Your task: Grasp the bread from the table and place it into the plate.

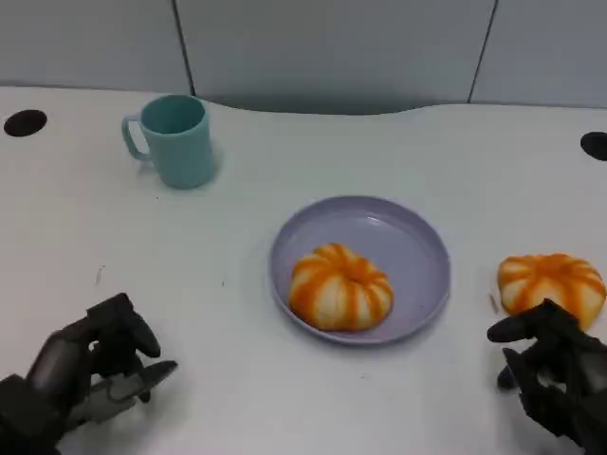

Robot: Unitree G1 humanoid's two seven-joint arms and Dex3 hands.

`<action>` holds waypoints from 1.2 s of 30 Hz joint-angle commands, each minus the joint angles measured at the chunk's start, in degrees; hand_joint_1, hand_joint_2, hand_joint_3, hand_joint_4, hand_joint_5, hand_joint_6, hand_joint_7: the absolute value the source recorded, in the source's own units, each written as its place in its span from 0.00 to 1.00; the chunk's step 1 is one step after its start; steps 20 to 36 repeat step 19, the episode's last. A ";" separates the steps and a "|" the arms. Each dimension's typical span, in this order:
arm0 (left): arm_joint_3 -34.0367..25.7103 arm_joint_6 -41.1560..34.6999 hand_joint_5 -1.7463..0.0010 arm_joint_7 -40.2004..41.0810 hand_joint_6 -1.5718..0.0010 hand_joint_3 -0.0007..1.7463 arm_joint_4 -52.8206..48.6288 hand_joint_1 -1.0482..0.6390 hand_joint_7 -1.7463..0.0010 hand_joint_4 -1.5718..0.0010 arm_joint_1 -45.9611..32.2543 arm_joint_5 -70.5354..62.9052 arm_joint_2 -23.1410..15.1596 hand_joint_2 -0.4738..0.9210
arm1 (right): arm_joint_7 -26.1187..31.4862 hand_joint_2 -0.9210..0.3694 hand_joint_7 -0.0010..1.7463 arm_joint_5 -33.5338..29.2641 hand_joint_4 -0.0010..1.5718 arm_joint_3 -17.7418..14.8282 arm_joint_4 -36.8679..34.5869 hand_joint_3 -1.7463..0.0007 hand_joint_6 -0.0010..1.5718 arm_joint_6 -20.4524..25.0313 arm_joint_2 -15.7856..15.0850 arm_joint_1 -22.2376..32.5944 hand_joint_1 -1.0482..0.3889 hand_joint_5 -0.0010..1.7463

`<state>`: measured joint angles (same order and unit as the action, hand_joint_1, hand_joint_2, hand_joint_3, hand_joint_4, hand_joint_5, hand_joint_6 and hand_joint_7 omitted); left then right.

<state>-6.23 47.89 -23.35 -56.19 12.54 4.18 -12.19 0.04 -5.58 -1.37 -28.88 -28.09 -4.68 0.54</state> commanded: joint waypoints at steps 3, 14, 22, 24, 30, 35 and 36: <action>-0.25 0.48 0.00 0.20 0.65 0.11 -0.58 0.42 0.00 0.49 0.30 -0.07 -0.81 0.93 | 0.68 0.00 0.78 -0.15 0.32 -0.38 -0.14 0.74 0.27 -0.73 -0.82 -0.21 0.59 0.89; -0.21 1.10 0.00 0.61 0.65 0.39 -1.97 0.46 0.00 0.50 0.92 -0.60 -1.07 0.77 | -0.58 0.00 0.78 1.35 0.32 -0.69 -1.89 0.73 0.27 -1.85 -1.08 -0.79 0.58 0.91; -0.13 0.45 0.00 0.35 0.65 0.42 -2.17 0.47 0.00 0.49 0.97 -0.55 -1.18 0.75 | -0.59 0.00 0.79 1.32 0.32 -0.70 -2.07 0.74 0.28 -1.92 -0.97 -0.83 0.58 0.90; -0.13 0.45 0.00 0.35 0.65 0.42 -2.17 0.47 0.00 0.49 0.97 -0.55 -1.18 0.75 | -0.59 0.00 0.79 1.32 0.32 -0.70 -2.07 0.74 0.28 -1.92 -0.97 -0.83 0.58 0.90; -0.13 0.45 0.00 0.35 0.65 0.42 -2.17 0.47 0.00 0.49 0.97 -0.55 -1.18 0.75 | -0.59 0.00 0.79 1.32 0.32 -0.70 -2.07 0.74 0.28 -1.92 -0.97 -0.83 0.58 0.90; -0.13 0.45 0.00 0.35 0.65 0.42 -2.17 0.47 0.00 0.49 0.97 -0.55 -1.18 0.75 | -0.59 0.00 0.79 1.32 0.32 -0.70 -2.07 0.74 0.28 -1.92 -0.97 -0.83 0.58 0.90; -0.13 0.45 0.00 0.35 0.65 0.42 -2.17 0.47 0.00 0.49 0.97 -0.55 -1.18 0.75 | -0.59 0.00 0.79 1.32 0.32 -0.70 -2.07 0.74 0.28 -1.92 -0.97 -0.83 0.58 0.90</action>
